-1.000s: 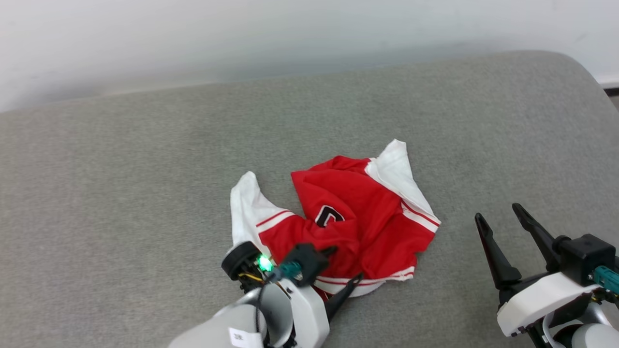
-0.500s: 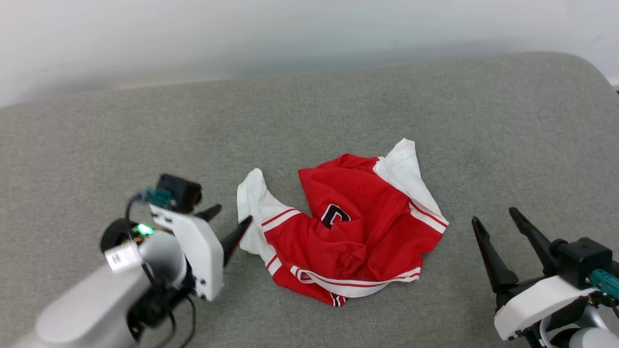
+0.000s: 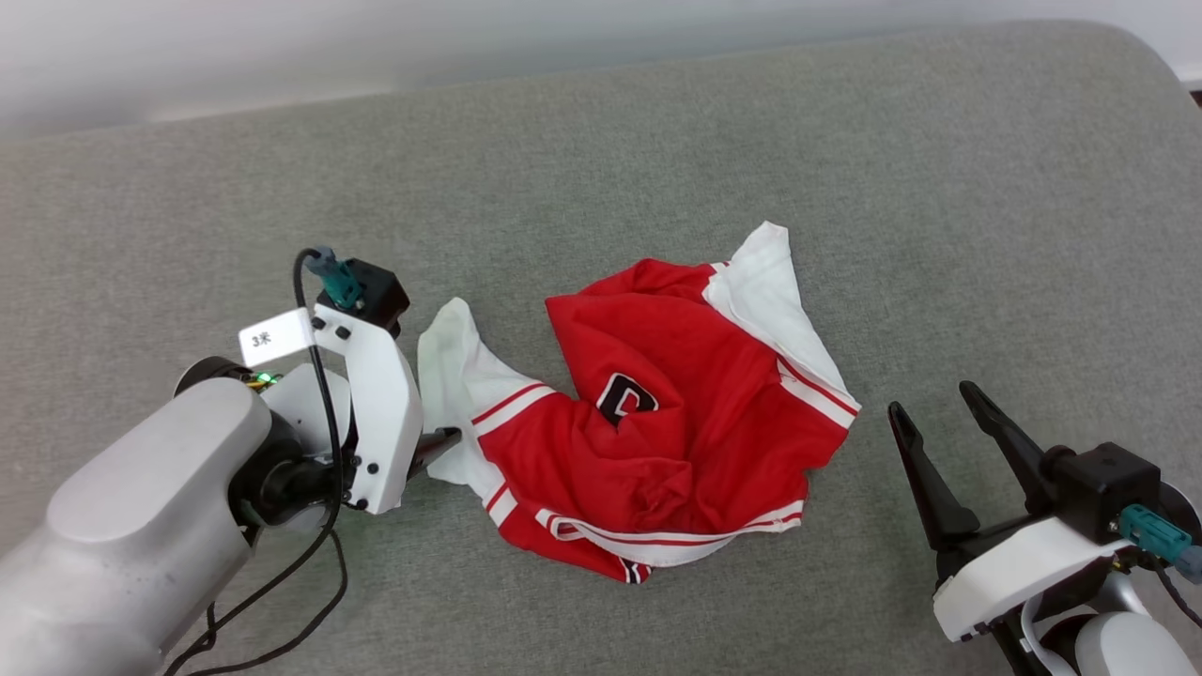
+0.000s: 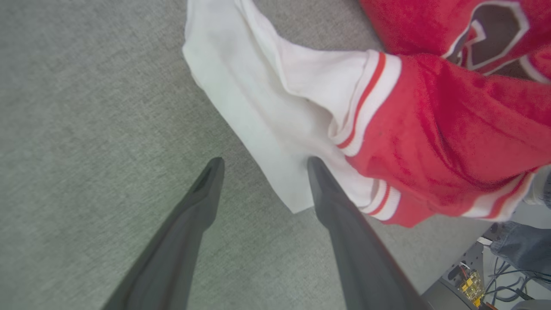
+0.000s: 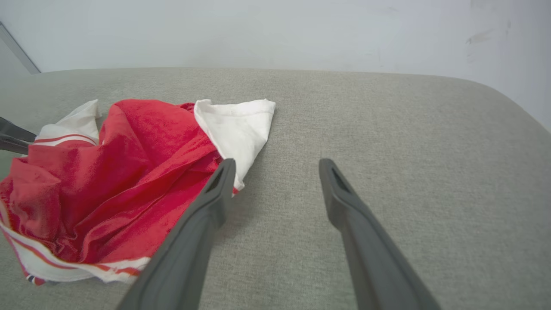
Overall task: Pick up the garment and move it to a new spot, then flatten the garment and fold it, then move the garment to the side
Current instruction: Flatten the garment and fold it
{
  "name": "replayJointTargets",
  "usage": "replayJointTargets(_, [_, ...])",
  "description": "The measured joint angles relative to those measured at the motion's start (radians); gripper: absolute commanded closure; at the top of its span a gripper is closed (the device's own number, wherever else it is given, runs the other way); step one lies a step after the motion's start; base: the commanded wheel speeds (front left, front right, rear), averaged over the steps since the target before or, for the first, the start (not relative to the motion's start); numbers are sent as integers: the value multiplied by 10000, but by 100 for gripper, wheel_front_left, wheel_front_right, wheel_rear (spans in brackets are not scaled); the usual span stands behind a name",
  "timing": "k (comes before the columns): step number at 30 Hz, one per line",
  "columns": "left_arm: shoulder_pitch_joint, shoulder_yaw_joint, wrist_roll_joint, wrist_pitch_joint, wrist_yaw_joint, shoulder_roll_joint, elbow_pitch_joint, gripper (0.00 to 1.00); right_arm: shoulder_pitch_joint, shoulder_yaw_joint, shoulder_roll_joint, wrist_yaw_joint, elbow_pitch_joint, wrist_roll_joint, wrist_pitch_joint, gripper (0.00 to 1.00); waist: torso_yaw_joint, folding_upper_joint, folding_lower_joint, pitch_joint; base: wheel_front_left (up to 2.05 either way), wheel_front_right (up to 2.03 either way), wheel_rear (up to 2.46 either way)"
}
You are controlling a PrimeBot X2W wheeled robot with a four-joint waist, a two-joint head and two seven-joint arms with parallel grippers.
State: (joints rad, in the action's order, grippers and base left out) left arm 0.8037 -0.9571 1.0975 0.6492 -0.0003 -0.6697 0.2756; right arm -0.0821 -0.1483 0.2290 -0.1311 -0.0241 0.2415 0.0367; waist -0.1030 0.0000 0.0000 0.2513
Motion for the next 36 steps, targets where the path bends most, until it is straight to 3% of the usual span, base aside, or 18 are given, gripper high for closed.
replayJointTargets(6, [107,-313,-90,301,-153,278,665,0,-105,17,-79,2,-217,-52,207,0,-182,0,0,323,0,0,0])
replayJointTargets(7, [103,-343,-36,366,-178,309,754,62,-132,17,-88,2,-236,-56,232,0,-199,0,0,364,0,0,0])
replayJointTargets(8, [102,-347,-17,343,-261,345,805,100,-142,21,-98,2,-255,-59,249,0,-209,0,0,400,0,0,0])
replayJointTargets(15, [-237,104,44,-1011,-288,397,1120,100,-139,155,-109,0,-322,-199,249,0,-4,0,0,427,0,0,0])
replayJointTargets(19, [-848,853,71,-2644,-27,-230,815,100,-91,186,-77,0,-341,-224,155,0,314,0,0,141,0,0,0])
replayJointTargets(26, [-2524,1597,211,-4289,1103,-1360,-740,100,183,219,-36,2,-343,-211,8,0,849,0,0,-394,0,0,0])
replayJointTargets(28, [-3681,1730,522,-4700,1699,-1772,-1733,100,311,230,-25,0,-316,-196,-82,0,1047,0,0,-594,0,0,0])
replayJointTargets(29, [-3681,1730,522,-4700,1699,-1772,-1733,100,311,230,-25,0,-316,-196,-82,0,1047,0,0,-594,0,0,0])
replayJointTargets(30, [-4443,1749,711,-4886,2084,-2029,-2353,100,346,240,-17,0,-293,-192,-123,0,1135,0,0,-725,0,0,0])
replayJointTargets(31, [-4443,1749,711,-4886,2084,-2029,-2353,100,346,240,-17,0,-293,-192,-123,0,1135,0,0,-725,0,0,0])
replayJointTargets(33, [-5520,1471,675,-5110,2623,-2313,-3080,100,477,255,4,0,-274,-123,-173,0,1216,0,0,-894,0,0,0])
replayJointTargets(36, [-6141,1312,782,-5365,2828,-2151,-3438,100,587,276,35,2,-303,-119,-349,0,1265,0,-1,-1035,0,0,0])
